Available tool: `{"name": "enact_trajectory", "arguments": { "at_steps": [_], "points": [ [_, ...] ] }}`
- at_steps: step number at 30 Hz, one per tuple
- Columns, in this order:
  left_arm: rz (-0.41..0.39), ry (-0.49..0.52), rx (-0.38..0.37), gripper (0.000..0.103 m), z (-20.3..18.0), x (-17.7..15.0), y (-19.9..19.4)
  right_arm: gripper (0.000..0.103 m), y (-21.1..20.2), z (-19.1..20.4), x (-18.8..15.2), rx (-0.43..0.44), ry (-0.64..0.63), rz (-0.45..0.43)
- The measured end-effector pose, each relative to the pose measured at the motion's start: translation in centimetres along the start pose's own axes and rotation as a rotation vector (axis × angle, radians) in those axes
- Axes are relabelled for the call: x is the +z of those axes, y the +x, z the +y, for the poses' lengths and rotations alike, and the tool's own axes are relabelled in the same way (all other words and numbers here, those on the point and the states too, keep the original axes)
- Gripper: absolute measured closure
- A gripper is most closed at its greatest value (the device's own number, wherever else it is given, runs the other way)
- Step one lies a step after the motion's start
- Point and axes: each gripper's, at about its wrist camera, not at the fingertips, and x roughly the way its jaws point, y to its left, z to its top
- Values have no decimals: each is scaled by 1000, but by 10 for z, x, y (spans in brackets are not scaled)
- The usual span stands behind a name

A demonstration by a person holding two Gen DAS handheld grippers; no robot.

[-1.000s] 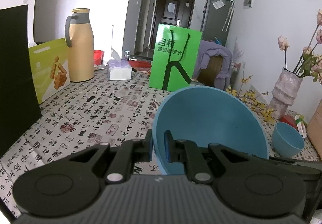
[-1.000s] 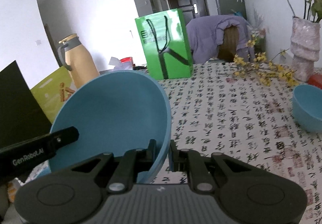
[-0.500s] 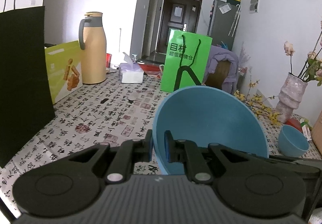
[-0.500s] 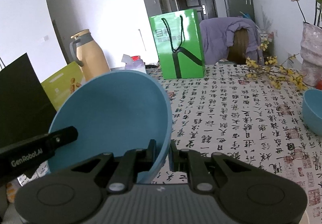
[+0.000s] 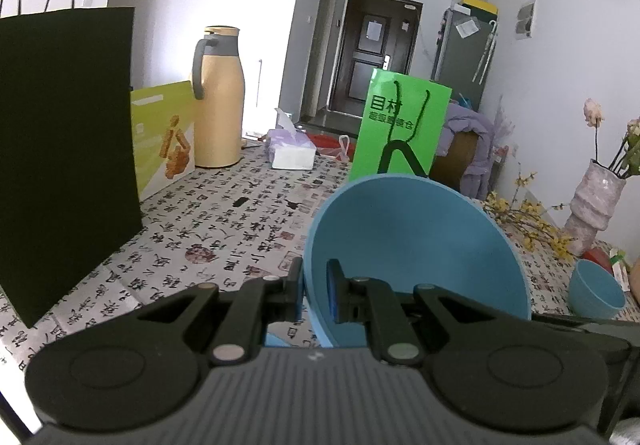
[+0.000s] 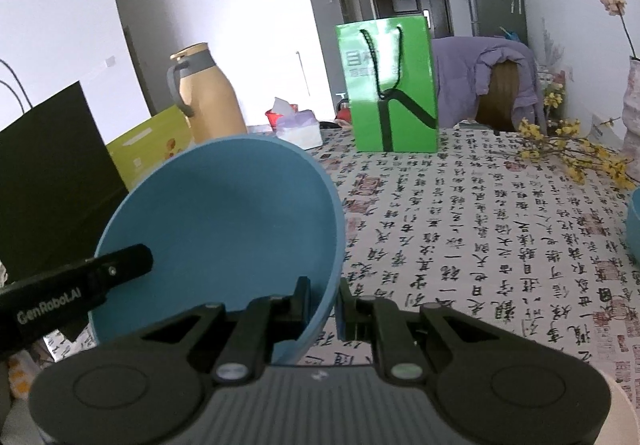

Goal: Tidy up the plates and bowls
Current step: 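Lower the held blue bowl toward the table beside the black paper bag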

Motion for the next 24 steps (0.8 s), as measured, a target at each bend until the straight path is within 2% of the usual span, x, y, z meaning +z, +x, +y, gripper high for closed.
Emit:
{"name": "enact_trajectory", "arguments": {
  "at_steps": [24],
  "points": [
    [-2,-53,58,91,50,-9,-14,91,16,48,-13,60,-61,50]
  ]
}}
